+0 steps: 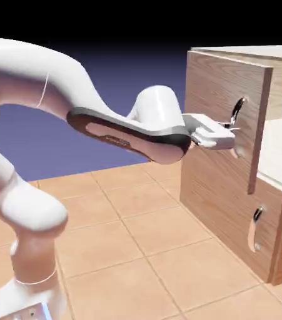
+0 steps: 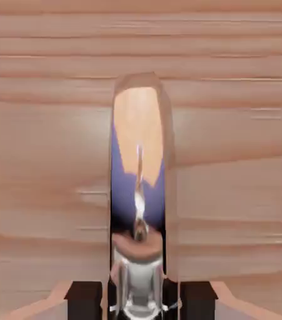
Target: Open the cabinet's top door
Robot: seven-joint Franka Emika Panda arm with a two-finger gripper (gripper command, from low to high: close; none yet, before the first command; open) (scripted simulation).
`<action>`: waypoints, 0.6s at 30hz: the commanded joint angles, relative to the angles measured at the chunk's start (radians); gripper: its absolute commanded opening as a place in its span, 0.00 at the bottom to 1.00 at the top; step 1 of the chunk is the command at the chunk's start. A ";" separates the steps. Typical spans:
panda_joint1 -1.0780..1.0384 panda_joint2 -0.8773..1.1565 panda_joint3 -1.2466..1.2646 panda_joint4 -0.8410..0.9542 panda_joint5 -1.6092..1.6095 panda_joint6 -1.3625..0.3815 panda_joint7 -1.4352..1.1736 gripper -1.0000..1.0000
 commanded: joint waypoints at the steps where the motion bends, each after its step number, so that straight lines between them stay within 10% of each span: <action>1: -0.036 0.001 0.034 -0.008 0.005 0.003 0.014 0.00; 18: -0.460 -0.381 0.527 -0.370 0.686 -0.058 -0.390 0.00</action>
